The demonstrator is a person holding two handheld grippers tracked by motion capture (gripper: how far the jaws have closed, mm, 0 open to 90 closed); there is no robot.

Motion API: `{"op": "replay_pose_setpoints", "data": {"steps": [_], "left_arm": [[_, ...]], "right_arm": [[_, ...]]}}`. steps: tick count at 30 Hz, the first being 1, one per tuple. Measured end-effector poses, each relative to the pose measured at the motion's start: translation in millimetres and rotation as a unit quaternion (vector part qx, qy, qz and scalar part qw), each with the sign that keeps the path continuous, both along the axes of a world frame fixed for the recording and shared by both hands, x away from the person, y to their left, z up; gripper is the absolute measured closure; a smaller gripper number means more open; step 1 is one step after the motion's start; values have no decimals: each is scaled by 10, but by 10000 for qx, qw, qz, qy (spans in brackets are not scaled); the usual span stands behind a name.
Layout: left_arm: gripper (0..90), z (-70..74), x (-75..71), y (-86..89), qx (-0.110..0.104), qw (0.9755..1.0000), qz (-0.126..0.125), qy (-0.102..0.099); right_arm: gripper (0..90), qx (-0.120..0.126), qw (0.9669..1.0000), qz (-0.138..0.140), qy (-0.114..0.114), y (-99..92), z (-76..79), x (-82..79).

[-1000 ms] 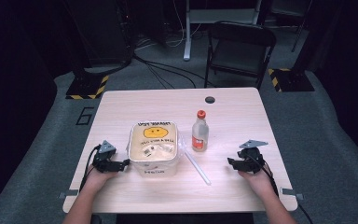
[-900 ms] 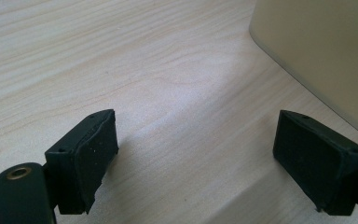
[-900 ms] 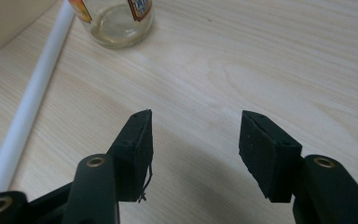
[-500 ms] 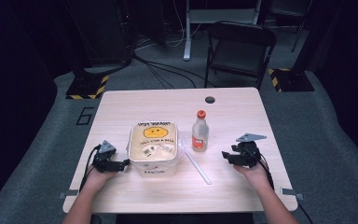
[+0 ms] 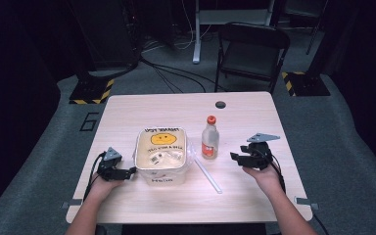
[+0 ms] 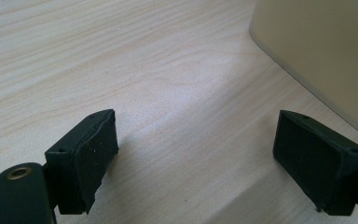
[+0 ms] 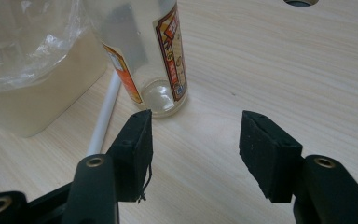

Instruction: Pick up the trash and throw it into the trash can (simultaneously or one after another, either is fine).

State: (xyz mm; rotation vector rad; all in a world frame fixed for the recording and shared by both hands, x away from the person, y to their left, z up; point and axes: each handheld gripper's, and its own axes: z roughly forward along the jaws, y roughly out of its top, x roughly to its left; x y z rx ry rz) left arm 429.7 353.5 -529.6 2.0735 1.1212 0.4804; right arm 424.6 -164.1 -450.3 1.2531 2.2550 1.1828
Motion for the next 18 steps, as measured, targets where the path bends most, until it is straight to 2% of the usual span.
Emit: {"op": "replay_pose_setpoints", "data": {"steps": [7, 18], "left_arm": [[136, 0, 0, 0, 0, 10000, 5, -3], [136, 2, 1, 0, 2, 10000, 2, 11]], "right_arm": [[430, 80, 9999, 39, -51, 48, 106, 32], [421, 18, 9997, 173, -189, 167, 281, 109]]}}
